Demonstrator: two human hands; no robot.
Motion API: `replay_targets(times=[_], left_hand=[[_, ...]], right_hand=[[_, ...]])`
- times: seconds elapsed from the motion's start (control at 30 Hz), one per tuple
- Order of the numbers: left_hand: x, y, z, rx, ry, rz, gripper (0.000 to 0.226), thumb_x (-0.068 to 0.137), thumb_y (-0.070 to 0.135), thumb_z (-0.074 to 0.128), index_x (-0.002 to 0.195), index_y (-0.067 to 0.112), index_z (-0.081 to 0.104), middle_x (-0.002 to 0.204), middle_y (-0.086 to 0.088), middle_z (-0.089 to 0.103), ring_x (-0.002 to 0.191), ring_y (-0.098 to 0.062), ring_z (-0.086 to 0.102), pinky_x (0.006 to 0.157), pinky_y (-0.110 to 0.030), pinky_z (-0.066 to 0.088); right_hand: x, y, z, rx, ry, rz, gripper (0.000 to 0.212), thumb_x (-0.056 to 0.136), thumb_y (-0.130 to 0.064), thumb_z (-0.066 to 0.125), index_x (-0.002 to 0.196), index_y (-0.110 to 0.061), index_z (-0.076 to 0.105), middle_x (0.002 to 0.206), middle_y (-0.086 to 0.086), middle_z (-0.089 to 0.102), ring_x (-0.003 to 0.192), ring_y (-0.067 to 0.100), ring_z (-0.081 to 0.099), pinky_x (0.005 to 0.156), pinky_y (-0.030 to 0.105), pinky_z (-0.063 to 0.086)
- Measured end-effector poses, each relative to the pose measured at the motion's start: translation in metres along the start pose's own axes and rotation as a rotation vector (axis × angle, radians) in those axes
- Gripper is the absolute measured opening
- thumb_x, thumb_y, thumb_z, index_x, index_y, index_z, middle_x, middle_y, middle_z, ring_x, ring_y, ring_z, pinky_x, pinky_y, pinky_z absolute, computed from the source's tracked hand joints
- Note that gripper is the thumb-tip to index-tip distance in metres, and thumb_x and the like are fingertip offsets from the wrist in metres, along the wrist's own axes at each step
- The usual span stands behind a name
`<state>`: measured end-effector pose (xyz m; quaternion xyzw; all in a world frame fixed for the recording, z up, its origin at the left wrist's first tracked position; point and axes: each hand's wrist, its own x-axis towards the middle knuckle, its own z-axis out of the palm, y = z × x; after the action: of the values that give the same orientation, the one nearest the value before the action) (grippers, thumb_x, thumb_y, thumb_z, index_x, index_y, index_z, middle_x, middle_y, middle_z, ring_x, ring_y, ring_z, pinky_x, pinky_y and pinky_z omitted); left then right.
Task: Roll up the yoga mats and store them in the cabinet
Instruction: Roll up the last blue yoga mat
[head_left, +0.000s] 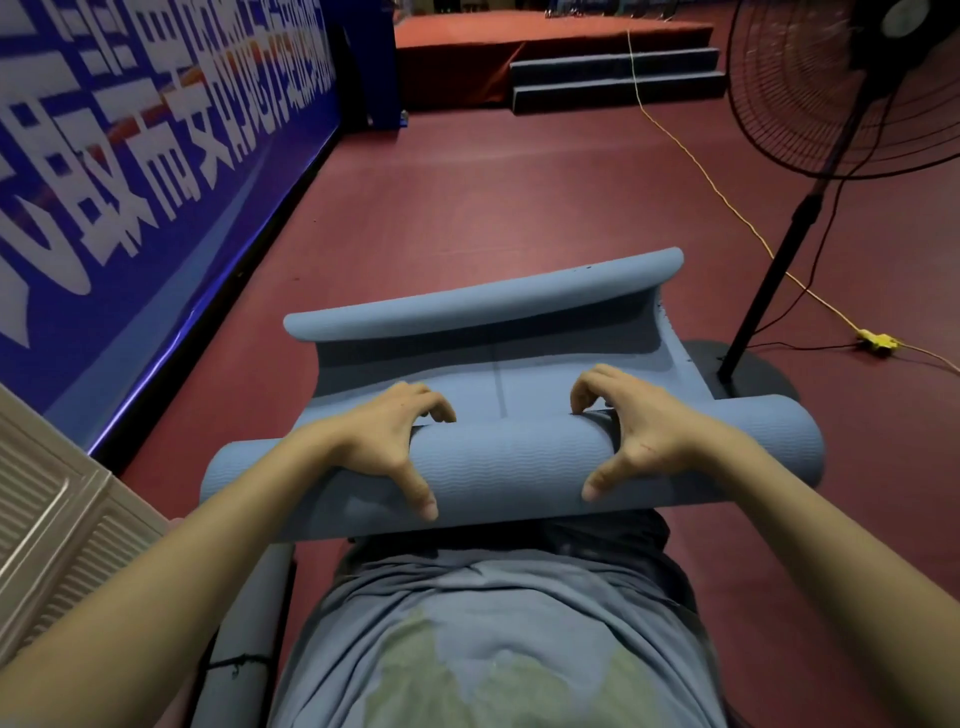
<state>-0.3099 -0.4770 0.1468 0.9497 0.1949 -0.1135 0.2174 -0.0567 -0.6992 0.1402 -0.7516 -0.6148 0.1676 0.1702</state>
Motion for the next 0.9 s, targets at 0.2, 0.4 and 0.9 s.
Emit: replay_targets(times=[0.2,0.4,0.9], left_hand=[[-0.001,-0.013,0.005,-0.155,0.144,0.089,0.103,0.038,0.067,0.091,0.128,0.043,0.048,0.120,0.020,0.047,0.106,0.006,0.044,0.085,-0.017,0.042],[-0.009,-0.017,-0.006,0.049,0.168,-0.015,0.096,0.056,0.085,0.066,0.138,0.035,0.060,0.130,0.014,0.066,0.117,-0.008,0.061,0.099,-0.036,0.049],[0.008,0.005,0.012,0.420,0.137,-0.130,0.113,0.035,0.089,0.077,0.119,0.021,0.046,0.119,0.007,0.062,0.105,-0.021,0.061,0.085,-0.038,0.050]], right_hand=[[0.008,0.010,-0.002,0.000,0.056,-0.003,0.080,0.048,-0.069,0.087,0.114,-0.031,0.063,0.117,-0.013,0.061,0.109,0.011,0.057,0.095,0.036,0.048],[0.017,0.010,-0.002,-0.089,0.016,0.096,0.074,0.079,-0.066,0.072,0.142,-0.029,0.057,0.132,-0.005,0.066,0.120,0.020,0.060,0.101,0.041,0.048],[0.017,-0.011,0.016,-0.372,0.007,0.107,0.102,0.080,-0.083,0.014,0.160,-0.021,0.025,0.166,0.001,0.028,0.150,0.021,0.026,0.123,0.041,0.014]])
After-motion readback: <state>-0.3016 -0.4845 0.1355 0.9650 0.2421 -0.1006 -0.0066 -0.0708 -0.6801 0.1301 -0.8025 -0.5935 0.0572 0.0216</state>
